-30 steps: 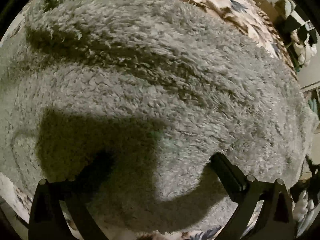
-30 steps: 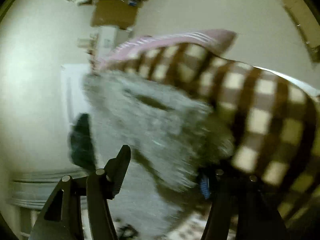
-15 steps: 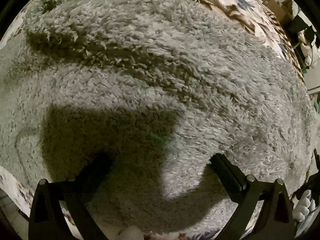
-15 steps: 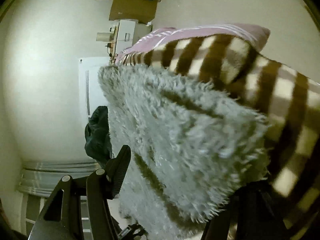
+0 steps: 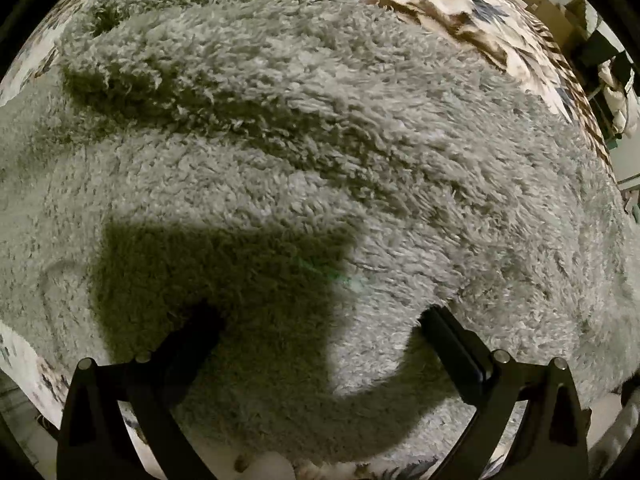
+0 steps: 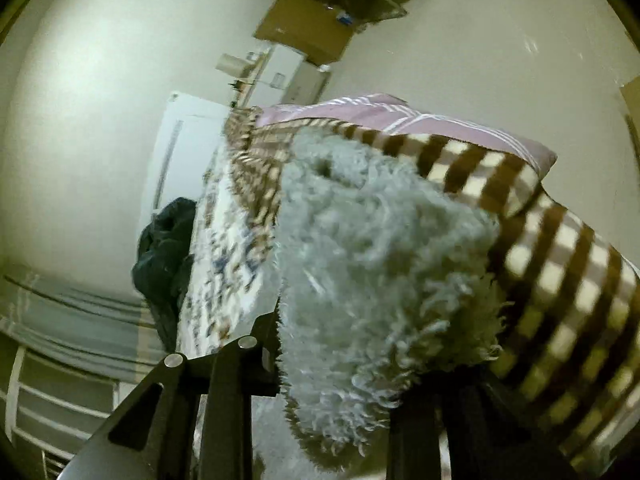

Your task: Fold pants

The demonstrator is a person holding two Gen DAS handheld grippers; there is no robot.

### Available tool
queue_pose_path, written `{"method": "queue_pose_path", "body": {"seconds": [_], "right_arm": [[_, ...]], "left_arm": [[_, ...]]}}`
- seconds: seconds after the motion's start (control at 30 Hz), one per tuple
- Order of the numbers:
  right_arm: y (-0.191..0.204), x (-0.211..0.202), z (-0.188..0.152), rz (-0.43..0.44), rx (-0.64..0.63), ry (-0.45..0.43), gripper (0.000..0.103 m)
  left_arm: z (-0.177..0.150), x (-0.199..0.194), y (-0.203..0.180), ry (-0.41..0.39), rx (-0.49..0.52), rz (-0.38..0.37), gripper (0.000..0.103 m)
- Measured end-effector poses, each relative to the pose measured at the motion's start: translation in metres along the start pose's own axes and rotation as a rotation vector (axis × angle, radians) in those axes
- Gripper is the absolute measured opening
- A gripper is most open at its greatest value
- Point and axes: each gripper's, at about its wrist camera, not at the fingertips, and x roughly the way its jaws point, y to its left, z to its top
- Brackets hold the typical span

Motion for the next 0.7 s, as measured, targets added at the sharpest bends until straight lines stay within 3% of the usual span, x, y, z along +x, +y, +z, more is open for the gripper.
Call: {"method": "queue_pose_path", "body": {"seconds": [0.07, 0.13, 0.17, 0.2, 0.23, 0.33, 0.53, 0.7], "right_arm": [[-0.002, 0.020, 0.007, -0.019, 0.047, 0.035, 0.043], [-0.009, 0.034, 0.014, -0.048, 0.091, 0.047, 0.043], [-0.006, 0.040, 0.015, -0.050, 0.112, 0.044, 0.039], [-0.005, 0.037, 0.015, -0.060, 0.118, 0.026, 0.029], [0.001, 0.033, 0.014, -0.074, 0.102, 0.011, 0.027], [0.040, 0.017, 0.003, -0.102, 0.021, -0.031, 0.024], [0.145, -0.017, -0.046, -0.091, -0.181, -0.041, 0.023], [0.262, 0.012, -0.114, -0.072, -0.409, 0.041, 0.023]], "left_arm": [[-0.002, -0.001, 0.000, 0.002, 0.003, 0.000, 0.103], [-0.009, -0.009, 0.012, 0.003, 0.010, -0.004, 0.103], [-0.009, -0.009, 0.013, 0.003, 0.013, -0.006, 0.103], [-0.006, -0.007, 0.015, 0.007, 0.016, -0.012, 0.103], [-0.006, -0.009, 0.016, 0.009, 0.018, -0.022, 0.103], [-0.006, -0.025, 0.018, -0.001, 0.040, -0.047, 0.103], [-0.003, -0.086, 0.031, -0.136, 0.067, -0.111, 0.103], [0.002, -0.132, 0.081, -0.187, 0.000, -0.164, 0.103]]}}
